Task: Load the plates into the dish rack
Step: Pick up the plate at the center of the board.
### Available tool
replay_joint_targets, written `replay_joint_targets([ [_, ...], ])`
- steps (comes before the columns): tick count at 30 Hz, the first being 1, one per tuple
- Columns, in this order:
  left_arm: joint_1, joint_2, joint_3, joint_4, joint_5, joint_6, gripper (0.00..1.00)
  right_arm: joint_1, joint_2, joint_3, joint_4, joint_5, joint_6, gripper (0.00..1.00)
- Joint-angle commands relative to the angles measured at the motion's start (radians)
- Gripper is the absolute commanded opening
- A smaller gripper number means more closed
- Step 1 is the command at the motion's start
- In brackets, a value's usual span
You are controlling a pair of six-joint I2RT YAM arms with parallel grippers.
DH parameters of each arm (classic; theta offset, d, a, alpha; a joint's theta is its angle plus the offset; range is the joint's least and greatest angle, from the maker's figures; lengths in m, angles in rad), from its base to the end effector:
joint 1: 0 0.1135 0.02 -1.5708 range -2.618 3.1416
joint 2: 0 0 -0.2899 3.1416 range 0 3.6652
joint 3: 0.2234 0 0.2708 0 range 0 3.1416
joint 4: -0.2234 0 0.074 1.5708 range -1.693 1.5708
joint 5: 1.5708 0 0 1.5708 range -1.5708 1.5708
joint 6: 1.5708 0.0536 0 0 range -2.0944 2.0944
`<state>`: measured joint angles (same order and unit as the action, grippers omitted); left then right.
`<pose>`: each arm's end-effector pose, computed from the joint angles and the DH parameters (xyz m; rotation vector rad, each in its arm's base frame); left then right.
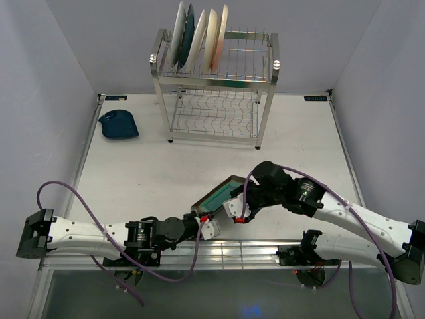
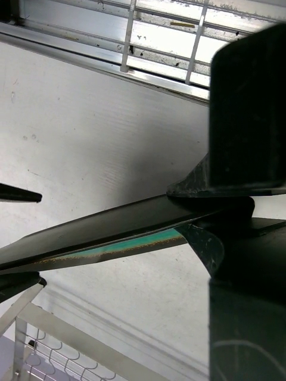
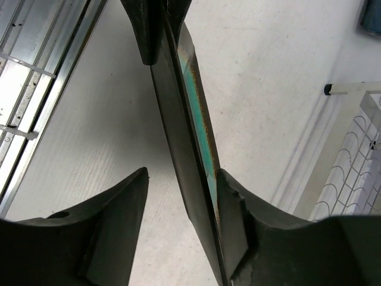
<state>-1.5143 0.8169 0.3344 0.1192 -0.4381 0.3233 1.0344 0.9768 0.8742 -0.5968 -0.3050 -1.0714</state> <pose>0.0339 -0.1963 0.2119 1.3296 1.3809 -0.3838 0.0998 0.1993 0.3058 -2.0313 0.9724 0.3258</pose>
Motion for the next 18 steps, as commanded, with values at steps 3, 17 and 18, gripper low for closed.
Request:
replay_joint_targets([
  [3,0.003,-0.007,0.026,0.065,-0.039,-0.127,0.0,-0.007,-0.033,0.037,0.04,-0.066,-0.006,0.59],
  [17,0.005,0.005,0.026,0.063,-0.047,-0.136,0.0,-0.273,-0.101,0.04,0.44,-0.108,0.335,0.63],
  [18,0.005,0.005,0.028,0.062,-0.053,-0.138,0.0,-0.293,-0.105,0.04,0.463,-0.106,0.359,0.63],
])
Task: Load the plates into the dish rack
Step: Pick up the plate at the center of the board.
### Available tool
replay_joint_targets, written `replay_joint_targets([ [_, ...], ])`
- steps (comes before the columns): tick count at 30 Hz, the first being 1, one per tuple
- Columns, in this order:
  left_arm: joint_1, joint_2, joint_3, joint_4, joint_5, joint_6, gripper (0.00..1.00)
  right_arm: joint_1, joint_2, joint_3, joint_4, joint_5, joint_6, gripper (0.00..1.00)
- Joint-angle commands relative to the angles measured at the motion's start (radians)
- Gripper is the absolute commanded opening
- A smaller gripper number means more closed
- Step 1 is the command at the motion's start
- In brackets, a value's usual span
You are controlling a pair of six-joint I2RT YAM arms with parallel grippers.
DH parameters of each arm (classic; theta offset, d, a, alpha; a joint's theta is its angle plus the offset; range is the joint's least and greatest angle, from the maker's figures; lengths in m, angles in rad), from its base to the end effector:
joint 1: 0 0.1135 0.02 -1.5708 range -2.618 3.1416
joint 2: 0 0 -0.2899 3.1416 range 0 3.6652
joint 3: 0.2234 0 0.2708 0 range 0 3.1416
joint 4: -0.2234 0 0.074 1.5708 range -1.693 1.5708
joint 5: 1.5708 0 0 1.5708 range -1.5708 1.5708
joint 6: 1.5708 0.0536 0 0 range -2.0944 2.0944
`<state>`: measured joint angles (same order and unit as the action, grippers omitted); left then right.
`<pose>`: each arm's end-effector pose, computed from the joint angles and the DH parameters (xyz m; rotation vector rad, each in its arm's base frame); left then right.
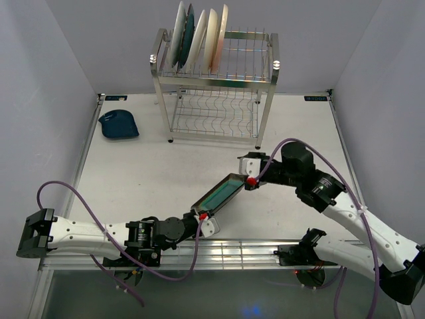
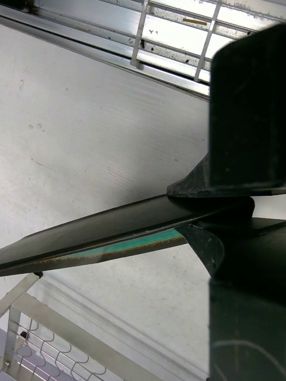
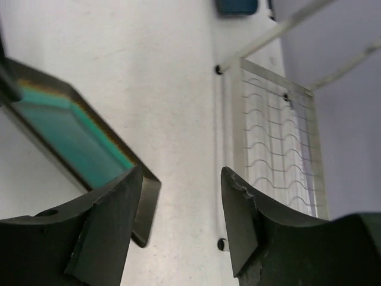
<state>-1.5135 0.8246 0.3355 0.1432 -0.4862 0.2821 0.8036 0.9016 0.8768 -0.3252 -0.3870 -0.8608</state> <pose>0.0364 -0.1969 0.2141 1.2556 1.4164 -0.3791 0.1394 0.1737 0.3519 -1.5719 1.0809 0.3324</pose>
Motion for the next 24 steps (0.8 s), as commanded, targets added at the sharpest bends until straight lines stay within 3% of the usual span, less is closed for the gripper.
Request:
replay_joint_targets([
  [1,0.004,-0.004,0.025,0.039,-0.008,-0.101,0.0,-0.078,-0.036,0.028,0.211,-0.02,0.187,0.61],
  [12,0.004,-0.041,0.036,0.039,-0.052,-0.13,0.0,-0.329,-0.106,-0.084,0.462,0.134,0.42,0.51],
  [19,0.004,-0.079,0.06,0.042,-0.091,-0.138,0.0,-0.628,-0.09,-0.228,0.604,-0.041,0.621,0.45],
  [24,0.004,-0.061,0.102,0.042,-0.164,-0.15,0.0,-0.713,-0.063,-0.294,0.68,-0.099,0.701,0.42],
])
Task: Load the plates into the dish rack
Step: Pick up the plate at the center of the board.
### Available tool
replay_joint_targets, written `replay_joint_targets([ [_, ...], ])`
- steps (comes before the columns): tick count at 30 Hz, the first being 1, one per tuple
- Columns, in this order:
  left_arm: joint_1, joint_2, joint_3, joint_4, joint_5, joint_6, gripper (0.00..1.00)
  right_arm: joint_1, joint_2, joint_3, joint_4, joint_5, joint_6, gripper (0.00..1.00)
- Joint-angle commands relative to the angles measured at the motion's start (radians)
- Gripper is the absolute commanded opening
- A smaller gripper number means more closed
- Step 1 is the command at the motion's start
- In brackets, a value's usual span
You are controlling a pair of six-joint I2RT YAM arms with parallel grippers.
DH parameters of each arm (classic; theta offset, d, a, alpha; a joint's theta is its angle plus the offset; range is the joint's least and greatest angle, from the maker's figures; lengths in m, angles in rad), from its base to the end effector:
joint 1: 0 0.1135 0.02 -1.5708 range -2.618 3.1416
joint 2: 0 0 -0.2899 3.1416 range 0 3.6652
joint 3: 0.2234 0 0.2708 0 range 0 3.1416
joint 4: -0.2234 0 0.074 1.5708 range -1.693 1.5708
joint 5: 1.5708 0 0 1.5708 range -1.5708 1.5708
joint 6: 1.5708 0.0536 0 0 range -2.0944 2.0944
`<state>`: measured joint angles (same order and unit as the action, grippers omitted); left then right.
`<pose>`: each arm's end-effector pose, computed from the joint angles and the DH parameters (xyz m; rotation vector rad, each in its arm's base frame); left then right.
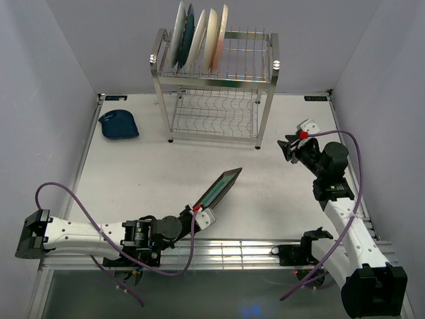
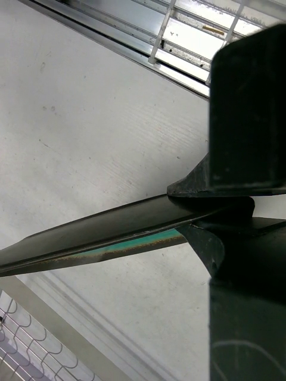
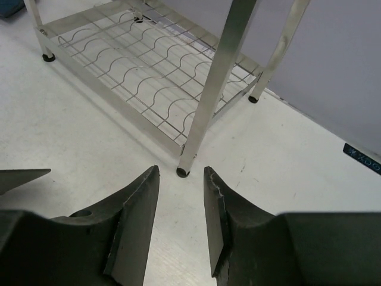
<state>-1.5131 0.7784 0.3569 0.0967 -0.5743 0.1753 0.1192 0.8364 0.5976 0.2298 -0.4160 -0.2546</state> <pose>0.0401 -0.1899 0.2258 1.1034 1.4972 -0.3891 0.2154 0.0476 0.3234 -0.6065 1.4626 0.2224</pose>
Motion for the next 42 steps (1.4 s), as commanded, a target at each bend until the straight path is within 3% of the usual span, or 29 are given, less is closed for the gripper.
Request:
replay_joint_targets([
  [1,0.004,-0.01,0.097,0.089,-0.105,-0.052,0.0,-0.039,0.006,-0.03,0.129,-0.07,0.101,0.41],
  [18,0.004,0.12,0.353,0.113,-0.321,-0.086,0.0,-0.053,0.007,-0.144,0.224,-0.118,0.103,0.38],
  [27,0.002,0.142,0.479,0.106,-0.294,-0.122,0.0,-0.053,0.036,-0.154,0.244,-0.132,0.104,0.37],
  [33,0.004,0.16,0.612,0.003,-0.269,-0.166,0.0,-0.053,0.056,-0.156,0.252,-0.138,0.106,0.37],
  [42,0.004,0.209,0.731,0.149,-0.257,-0.057,0.0,-0.053,0.072,-0.156,0.256,-0.153,0.101,0.36],
])
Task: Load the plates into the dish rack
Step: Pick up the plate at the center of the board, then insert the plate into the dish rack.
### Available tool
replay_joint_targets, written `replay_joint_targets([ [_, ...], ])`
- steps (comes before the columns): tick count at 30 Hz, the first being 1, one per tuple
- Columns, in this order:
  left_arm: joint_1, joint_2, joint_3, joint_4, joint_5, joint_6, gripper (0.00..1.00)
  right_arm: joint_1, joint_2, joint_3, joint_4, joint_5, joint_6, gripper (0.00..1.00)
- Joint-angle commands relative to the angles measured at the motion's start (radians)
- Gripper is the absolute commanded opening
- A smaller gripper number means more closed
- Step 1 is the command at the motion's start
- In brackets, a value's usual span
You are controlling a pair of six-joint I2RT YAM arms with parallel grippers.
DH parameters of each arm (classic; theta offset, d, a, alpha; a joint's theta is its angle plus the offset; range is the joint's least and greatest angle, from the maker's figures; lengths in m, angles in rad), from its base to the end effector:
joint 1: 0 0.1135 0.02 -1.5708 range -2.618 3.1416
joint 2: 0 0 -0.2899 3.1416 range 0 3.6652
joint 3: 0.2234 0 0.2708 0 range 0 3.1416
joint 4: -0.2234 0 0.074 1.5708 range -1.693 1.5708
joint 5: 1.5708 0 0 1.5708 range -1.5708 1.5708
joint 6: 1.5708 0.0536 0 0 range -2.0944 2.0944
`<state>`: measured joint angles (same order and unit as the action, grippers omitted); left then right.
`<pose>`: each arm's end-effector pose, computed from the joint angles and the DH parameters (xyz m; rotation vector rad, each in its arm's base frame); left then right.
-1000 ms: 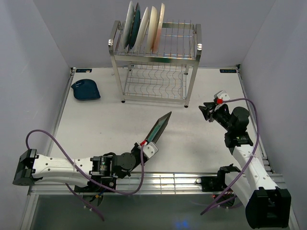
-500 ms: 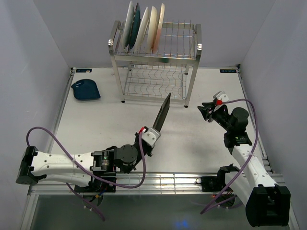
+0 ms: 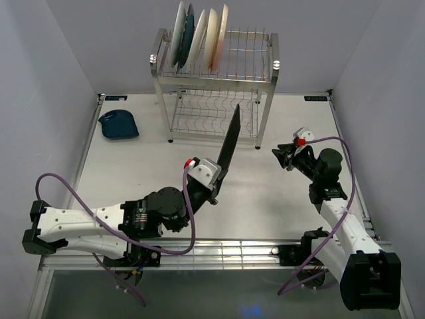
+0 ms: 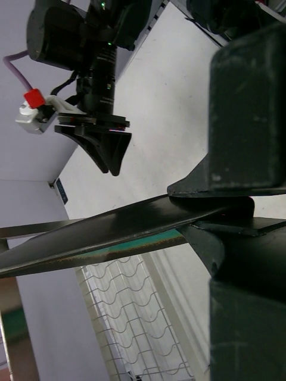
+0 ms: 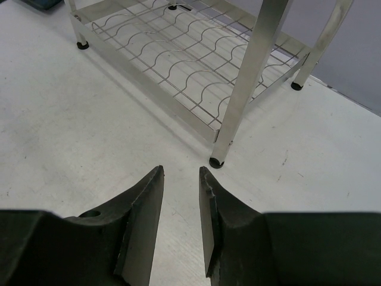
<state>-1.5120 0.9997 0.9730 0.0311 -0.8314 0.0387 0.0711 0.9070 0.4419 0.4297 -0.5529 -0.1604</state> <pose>0.0536 -0.2362 0.4108 0.5573 1.4895 -0.5056 0.2213 0.0440 0.2728 -0.6031 1.4967 0.3741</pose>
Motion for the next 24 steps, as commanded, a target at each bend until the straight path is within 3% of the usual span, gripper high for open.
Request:
replay_joint_targets([
  [1,0.004,-0.004,0.122,0.266,0.002,0.111,0.0,-0.005,0.004,0.0,0.057,-0.018,0.009,0.36],
  [7,0.03,0.054,0.191,0.466,0.037,0.25,0.0,-0.005,0.02,0.003,0.061,-0.033,0.01,0.36],
  [18,0.162,0.195,0.437,0.429,0.17,0.291,0.0,-0.005,0.024,0.003,0.063,-0.047,0.004,0.35],
  [24,0.228,0.289,0.565,0.414,0.31,0.299,0.0,-0.005,0.027,0.004,0.061,-0.053,0.002,0.35],
])
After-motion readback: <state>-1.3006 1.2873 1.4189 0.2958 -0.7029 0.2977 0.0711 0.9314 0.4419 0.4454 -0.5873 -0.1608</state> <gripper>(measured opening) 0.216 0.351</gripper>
